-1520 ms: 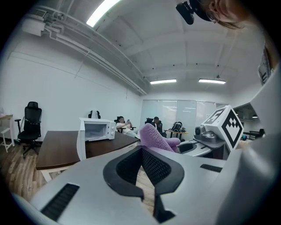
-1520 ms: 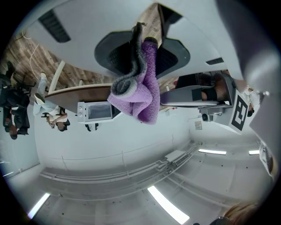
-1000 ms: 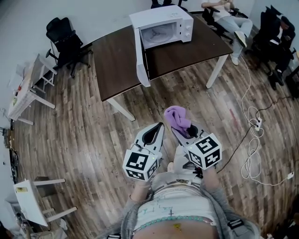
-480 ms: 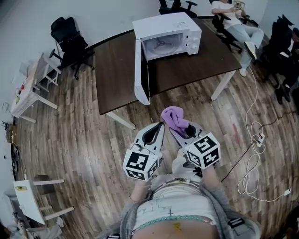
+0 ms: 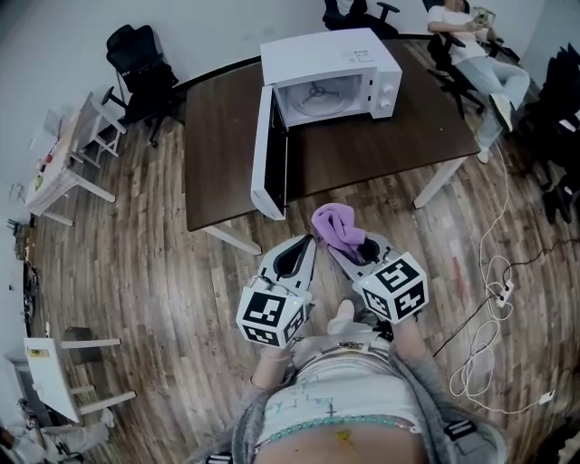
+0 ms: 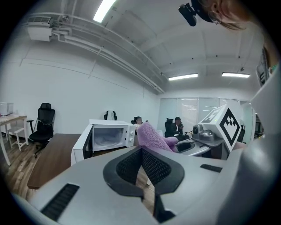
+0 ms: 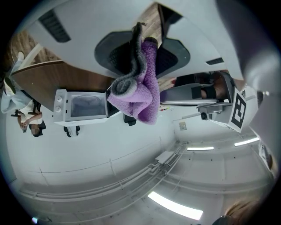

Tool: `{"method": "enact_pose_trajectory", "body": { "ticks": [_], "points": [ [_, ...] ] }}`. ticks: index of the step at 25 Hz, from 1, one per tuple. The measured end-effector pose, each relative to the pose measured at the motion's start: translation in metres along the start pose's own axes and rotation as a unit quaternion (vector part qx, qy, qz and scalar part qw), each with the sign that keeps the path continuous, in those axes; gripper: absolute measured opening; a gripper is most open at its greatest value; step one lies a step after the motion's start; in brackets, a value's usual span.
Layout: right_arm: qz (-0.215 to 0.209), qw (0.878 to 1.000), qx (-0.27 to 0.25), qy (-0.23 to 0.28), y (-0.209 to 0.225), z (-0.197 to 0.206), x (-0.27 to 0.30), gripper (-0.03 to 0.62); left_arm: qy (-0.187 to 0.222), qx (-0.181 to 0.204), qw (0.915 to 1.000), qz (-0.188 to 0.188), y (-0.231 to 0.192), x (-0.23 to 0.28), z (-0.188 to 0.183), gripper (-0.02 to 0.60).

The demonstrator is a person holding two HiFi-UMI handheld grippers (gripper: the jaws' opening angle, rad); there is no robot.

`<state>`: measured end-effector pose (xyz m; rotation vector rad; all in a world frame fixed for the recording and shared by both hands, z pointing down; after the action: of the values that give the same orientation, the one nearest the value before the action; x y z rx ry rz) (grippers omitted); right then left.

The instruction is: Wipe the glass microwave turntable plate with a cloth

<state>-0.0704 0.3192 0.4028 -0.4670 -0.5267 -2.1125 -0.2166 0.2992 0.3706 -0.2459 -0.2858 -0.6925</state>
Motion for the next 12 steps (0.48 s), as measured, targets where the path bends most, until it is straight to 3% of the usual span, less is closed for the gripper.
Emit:
{"method": "enact_pose_trajectory", "body": {
  "ticks": [12],
  "points": [
    [-0.016,1.0,-0.004,0.005,0.031,-0.003,-0.002,0.121,0.006,0.001,0.9996,-0.028,0.007,0.024,-0.011,0.011]
  ]
}}
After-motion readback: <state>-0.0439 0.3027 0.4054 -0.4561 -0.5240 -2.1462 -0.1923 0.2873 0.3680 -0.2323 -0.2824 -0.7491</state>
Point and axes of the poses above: the fingertips, and each gripper's own axes: x forward along the fingers, y to its right, z out of its underside, the point moved 8 cm from there along -x, backward along the fingers, and after that the axes turned 8 degrees about -y, right-handed, at the moved point
